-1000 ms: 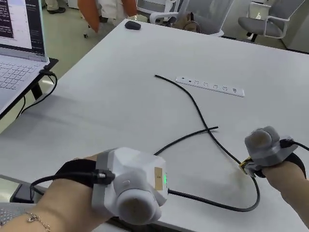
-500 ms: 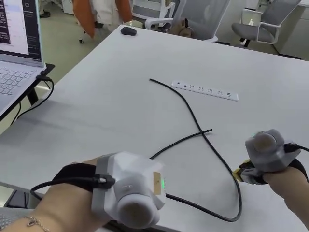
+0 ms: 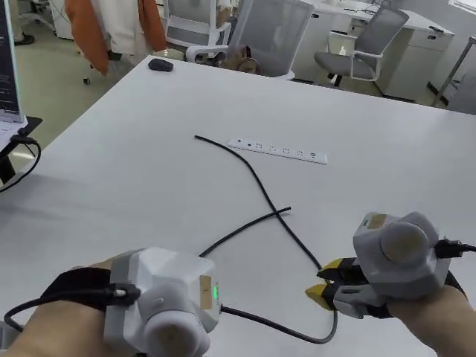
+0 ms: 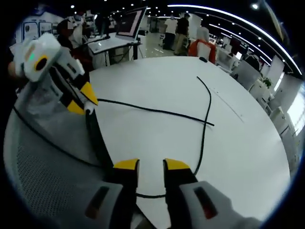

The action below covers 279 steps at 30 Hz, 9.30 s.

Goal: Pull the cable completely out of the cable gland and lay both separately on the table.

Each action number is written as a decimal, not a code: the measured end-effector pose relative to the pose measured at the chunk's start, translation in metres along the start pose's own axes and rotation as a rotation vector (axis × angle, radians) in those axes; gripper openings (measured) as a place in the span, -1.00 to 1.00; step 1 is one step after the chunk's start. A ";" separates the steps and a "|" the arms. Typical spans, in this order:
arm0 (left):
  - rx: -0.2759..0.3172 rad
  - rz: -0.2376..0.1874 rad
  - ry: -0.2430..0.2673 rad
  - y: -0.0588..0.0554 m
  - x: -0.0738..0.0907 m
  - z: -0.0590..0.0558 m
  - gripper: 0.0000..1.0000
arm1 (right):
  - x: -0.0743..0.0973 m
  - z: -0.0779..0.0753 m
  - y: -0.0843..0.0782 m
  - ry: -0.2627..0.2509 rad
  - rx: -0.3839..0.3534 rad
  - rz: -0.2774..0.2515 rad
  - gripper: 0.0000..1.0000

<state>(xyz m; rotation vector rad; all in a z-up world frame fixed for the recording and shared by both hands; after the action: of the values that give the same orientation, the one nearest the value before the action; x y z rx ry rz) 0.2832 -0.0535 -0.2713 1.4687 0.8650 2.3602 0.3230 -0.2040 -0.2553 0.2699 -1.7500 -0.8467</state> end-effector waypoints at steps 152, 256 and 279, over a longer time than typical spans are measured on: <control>0.043 0.007 -0.004 -0.002 0.002 -0.006 -0.67 | -0.045 0.066 -0.029 0.072 0.186 0.302 -0.73; 0.012 -0.018 -0.012 0.002 0.000 -0.006 -0.67 | -0.042 0.061 -0.013 0.032 0.234 0.217 -0.95; 0.018 -0.015 -0.004 0.002 0.003 -0.006 -0.67 | -0.042 0.067 0.005 0.052 0.213 0.102 -0.60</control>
<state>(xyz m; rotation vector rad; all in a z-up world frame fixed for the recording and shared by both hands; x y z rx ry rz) 0.2768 -0.0558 -0.2696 1.4682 0.8950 2.3436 0.2786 -0.1495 -0.2917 0.3372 -1.7906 -0.5751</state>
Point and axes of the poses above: the centre of the closed fingertips' face, and the gripper's own axes: x roughly backward along the fingers, z roughly to its left, y roughly out of its top, the point moved 4 cm from there along x, roughly backward along the fingers, and after that the axes turned 8 degrees about x, right-handed, at the moved point
